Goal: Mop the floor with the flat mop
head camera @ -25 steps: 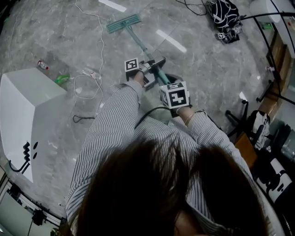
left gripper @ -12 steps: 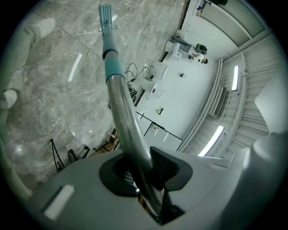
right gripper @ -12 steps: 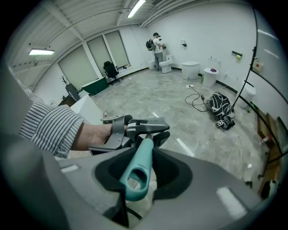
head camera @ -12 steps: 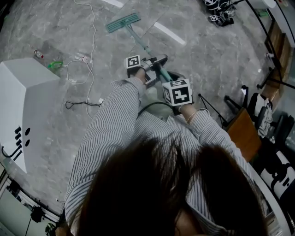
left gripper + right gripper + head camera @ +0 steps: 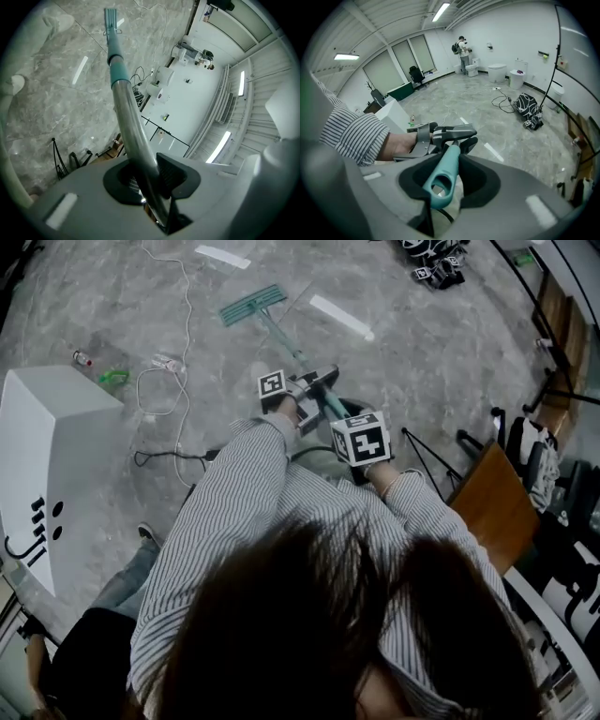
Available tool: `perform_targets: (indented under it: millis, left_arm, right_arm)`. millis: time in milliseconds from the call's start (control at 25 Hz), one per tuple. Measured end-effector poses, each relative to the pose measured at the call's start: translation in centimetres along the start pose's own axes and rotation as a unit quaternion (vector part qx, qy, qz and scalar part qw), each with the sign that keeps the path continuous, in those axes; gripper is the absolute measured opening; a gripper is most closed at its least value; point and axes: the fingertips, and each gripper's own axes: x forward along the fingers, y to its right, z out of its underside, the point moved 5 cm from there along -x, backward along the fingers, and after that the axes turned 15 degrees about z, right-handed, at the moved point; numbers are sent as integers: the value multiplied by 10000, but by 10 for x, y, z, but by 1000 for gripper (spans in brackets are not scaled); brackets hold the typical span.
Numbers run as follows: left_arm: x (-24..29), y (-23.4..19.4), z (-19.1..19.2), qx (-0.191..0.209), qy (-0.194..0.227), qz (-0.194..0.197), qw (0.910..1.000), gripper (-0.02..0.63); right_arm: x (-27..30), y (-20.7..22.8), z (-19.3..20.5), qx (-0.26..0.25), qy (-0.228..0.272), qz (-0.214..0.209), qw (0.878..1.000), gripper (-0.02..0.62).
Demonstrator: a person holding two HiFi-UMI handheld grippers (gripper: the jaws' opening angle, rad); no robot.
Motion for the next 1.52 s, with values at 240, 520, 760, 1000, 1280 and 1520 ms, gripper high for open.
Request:
perform_targets:
  millis: [240, 520, 760, 1000, 1280, 1520]
  left_arm:
    - [-3, -6, 1, 32, -46, -105, 9999, 86]
    - [4, -2, -3, -4, -247, -211, 9995, 86]
    - [9, 3, -16, -44, -362, -366, 9987, 86]
    - [14, 19, -49, -51, -501, -541, 9973, 84]
    - [22, 57, -117, -55, -474, -661, 9967, 75]
    - [38, 113, -200, -105, -467, -779, 9958, 72]
  right_arm:
    - [2, 0, 6, -30, -3, -11, 10000, 115]
    - [3, 2, -2, -73, 24, -2, 10000, 115]
    - [11, 2, -15, -206, -38, 54, 9998, 114]
    - [30, -11, -44, -335, -70, 48, 9994, 115]
    - [67, -39, -108, -297, -98, 62, 9995, 116]
    - [104, -69, -199, 78, -145, 79, 9998, 115]
